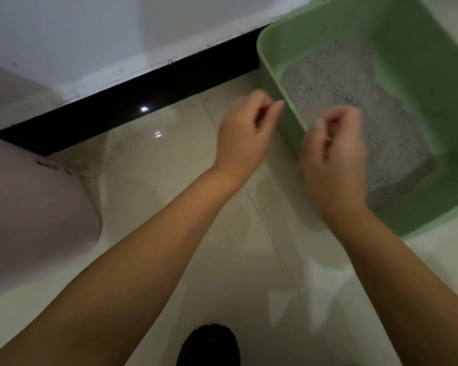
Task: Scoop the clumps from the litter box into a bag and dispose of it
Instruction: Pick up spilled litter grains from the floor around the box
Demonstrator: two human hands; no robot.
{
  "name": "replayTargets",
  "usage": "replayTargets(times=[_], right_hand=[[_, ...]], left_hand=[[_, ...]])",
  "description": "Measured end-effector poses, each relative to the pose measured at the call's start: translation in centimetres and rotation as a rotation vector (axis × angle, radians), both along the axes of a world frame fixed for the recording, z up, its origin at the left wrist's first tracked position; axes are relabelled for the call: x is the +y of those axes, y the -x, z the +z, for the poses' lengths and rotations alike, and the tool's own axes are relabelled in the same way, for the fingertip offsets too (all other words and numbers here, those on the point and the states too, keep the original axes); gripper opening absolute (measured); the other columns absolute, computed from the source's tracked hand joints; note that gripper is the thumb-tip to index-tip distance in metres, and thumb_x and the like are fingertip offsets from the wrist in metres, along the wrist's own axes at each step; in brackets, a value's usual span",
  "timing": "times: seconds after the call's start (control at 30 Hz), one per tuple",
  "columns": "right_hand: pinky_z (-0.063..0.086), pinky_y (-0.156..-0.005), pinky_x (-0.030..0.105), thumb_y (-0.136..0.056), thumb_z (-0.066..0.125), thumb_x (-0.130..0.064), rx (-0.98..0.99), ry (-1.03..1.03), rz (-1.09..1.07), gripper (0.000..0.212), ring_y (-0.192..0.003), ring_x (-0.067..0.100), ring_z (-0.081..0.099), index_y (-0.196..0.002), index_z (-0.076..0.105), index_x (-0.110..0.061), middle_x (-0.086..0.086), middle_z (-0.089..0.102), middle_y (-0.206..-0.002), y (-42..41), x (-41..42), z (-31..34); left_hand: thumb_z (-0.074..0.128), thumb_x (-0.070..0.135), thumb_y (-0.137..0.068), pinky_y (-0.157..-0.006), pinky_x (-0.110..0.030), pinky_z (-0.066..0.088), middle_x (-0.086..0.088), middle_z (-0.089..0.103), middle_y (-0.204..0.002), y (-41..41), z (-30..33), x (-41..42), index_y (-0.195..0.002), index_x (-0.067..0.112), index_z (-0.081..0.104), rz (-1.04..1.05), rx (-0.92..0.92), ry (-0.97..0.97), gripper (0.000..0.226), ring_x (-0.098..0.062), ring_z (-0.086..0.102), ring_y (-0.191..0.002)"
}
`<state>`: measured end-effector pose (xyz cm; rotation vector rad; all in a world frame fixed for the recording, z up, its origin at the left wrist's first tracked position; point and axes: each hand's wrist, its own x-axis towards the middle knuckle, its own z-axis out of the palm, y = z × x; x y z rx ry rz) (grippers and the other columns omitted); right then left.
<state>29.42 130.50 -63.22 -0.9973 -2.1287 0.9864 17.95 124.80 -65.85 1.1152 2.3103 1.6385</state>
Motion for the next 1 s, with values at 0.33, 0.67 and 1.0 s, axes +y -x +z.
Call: replayTargets(times=[0.33, 0.67, 1.0], right_hand=[[0.047, -0.079, 0.034, -0.089, 0.037, -0.002, -0.442, -0.001, -0.139, 0.034, -0.092, 0.026, 0.06, -0.116, 0.056, -0.014, 0.01, 0.062, -0.106, -8.3, 6.5, -1.3], [0.048, -0.086, 0.037, -0.088, 0.053, -0.008, -0.412, 0.03, 0.424, 0.024, -0.101, 0.032, 0.057, -0.111, 0.062, -0.005, 0.015, 0.058, -0.107, 4.5, -4.2, -9.0], [0.034, -0.093, 0.037, -0.092, 0.053, -0.026, -0.608, -0.185, 0.55, 0.029, -0.115, 0.029, 0.044, -0.118, 0.058, -0.014, 0.01, 0.052, -0.121, 11.6, -3.0, -11.6]], left_hand=[[0.047, -0.003, -0.084, -0.097, -0.034, 0.029, -0.005, 0.058, -0.113, -4.0, 0.1, 4.5, -0.124, 0.017, 0.055, -0.465, 0.426, 0.496, 0.045, -0.026, 0.05, -0.109], [0.046, 0.018, -0.083, -0.086, -0.04, 0.039, -0.011, 0.061, -0.099, 4.5, -8.4, -11.6, -0.11, 0.011, 0.062, 0.244, 0.025, 0.696, 0.033, -0.033, 0.054, -0.098], [0.064, 0.031, -0.082, -0.089, -0.034, 0.031, -0.003, 0.061, -0.105, 5.7, -10.3, -11.9, -0.106, 0.017, 0.065, 0.291, 0.049, 0.69, 0.028, -0.025, 0.052, -0.102]])
